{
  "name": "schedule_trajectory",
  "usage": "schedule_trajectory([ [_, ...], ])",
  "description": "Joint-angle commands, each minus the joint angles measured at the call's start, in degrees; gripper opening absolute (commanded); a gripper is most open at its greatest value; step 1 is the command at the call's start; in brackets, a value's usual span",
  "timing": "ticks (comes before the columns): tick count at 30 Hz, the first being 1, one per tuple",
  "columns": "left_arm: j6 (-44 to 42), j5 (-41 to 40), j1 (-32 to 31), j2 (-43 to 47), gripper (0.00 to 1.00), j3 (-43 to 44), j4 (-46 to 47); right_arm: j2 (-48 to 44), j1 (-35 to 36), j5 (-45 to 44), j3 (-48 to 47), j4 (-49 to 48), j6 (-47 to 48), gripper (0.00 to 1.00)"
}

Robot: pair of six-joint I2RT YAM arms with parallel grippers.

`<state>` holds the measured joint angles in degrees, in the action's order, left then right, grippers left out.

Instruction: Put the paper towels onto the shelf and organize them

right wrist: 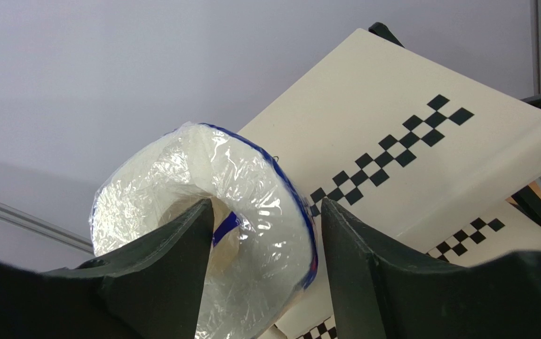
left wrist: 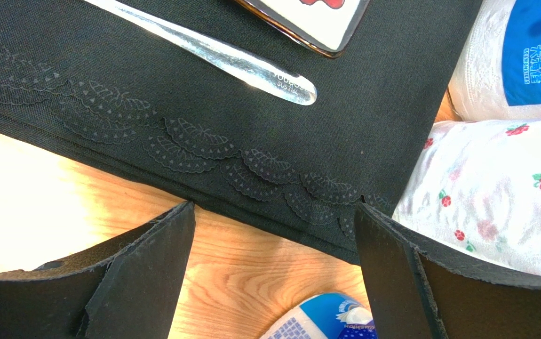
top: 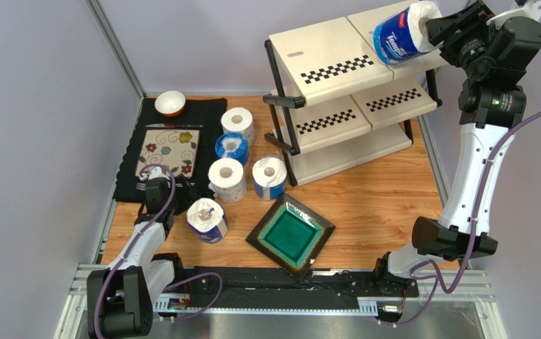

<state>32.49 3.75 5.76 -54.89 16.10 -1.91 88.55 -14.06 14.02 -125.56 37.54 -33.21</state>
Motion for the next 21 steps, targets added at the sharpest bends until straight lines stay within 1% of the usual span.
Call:
schedule_trajectory([
  [1,0.03,-0.93,0.39,0.40,0.92,-0.89,-1.34,2.84,-0.17,2.94,-2.22,-4.84,-2.11,0.61],
  [5,0.03,-1.02,0.39,0.40,0.92,-0.98,-1.25,5.83,-0.17,4.34,-5.22,-4.67,-3.61,0.61],
  [10,-0.06,-1.20,0.48,0.23,0.92,-0.89,-1.34,7.42,-0.17,6.19,-5.58,-6.95,-5.63,0.61],
  [13,-0.06,-1.37,0.39,0.40,0.92,-0.98,-1.43,7.69,-0.09,7.24,-5.14,-9.49,-6.78,0.61],
  [16,-0.06,-1.46,0.39,0.31,0.92,-1.07,-1.34,7.25,-0.17,8.04,-3.73,-14.40,-8.36,0.61],
  [21,-0.06,-1.64,0.39,0.22,0.92,-1.16,-1.34,7.16,-0.17,6.72,-4.34,-17.14,-10.11,0.61],
])
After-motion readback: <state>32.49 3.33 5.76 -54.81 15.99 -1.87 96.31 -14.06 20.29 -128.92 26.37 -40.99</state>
